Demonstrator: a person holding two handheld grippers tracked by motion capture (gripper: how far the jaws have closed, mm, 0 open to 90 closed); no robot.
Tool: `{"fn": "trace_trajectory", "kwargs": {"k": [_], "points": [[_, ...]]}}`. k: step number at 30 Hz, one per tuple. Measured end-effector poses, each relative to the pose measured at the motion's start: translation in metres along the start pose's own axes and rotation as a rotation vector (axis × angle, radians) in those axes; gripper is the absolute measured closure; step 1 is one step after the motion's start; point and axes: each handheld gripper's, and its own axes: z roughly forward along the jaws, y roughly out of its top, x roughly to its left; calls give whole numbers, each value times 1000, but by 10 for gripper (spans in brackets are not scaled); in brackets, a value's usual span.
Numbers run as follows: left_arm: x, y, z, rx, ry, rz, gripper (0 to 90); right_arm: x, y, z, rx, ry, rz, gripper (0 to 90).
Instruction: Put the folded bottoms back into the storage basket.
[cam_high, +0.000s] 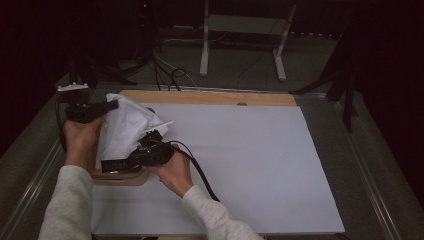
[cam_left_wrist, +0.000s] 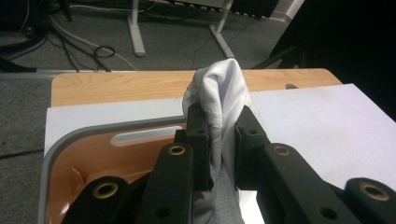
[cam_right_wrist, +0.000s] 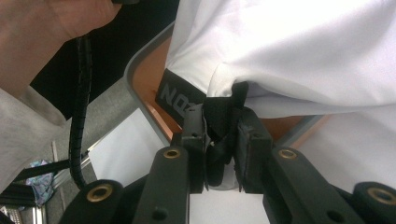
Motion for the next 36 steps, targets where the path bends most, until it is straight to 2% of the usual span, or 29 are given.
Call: {"fn": "trace_trajectory", "kwargs": {"k": [14, 26, 36], "points": [[8, -8, -3, 8, 24, -12, 802, 6, -5, 12, -9, 3, 6, 767], [20, -16, -4, 23, 51, -31, 801, 11, -9, 26, 12, -13, -10, 766], [28, -19, -7, 21, 70, -55, 801, 10, -9, 32, 19, -13, -6, 766]]}}
